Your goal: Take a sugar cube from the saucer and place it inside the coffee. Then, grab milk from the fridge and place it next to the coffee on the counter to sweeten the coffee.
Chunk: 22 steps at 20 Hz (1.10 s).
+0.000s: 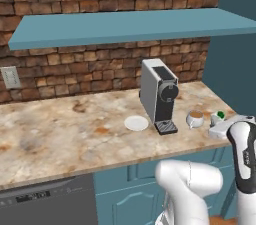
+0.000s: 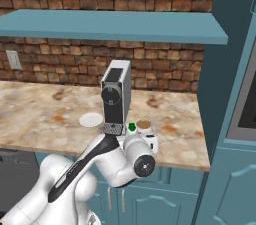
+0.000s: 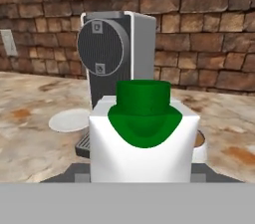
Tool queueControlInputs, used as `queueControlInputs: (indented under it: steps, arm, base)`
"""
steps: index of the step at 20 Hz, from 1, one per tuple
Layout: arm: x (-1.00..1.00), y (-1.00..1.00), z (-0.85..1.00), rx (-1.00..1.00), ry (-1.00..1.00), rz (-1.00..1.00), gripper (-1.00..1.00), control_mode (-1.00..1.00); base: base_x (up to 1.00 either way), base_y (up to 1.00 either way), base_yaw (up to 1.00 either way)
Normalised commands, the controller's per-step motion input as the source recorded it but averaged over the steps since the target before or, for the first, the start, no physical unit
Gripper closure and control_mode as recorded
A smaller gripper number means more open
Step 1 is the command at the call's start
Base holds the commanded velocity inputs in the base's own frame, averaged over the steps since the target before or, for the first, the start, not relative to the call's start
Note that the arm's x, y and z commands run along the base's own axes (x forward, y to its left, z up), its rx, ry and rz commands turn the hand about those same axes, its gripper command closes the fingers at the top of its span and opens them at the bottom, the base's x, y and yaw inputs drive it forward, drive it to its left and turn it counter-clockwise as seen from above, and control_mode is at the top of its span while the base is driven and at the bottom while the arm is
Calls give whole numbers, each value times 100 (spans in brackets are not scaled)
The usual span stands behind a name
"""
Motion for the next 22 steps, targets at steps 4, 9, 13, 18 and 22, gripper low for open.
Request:
queueControlInputs:
  steps: [4,9,13,18,22]
  arm:
    - [31,-33,-22,4,-1,0,100,-100]
    - [21,-56,-10,6,0,0,100,-100]
    - [13,-64,-8,6,0,0,100,-100]
    - [17,-36,-13,1,0,0,100,-100]
    - [13,-2,-31,-1,-2,0,100,-100]
  base:
    - [0,0,0]
    - [0,0,0]
    - [0,0,0]
    - [0,0,0]
    - [0,0,0]
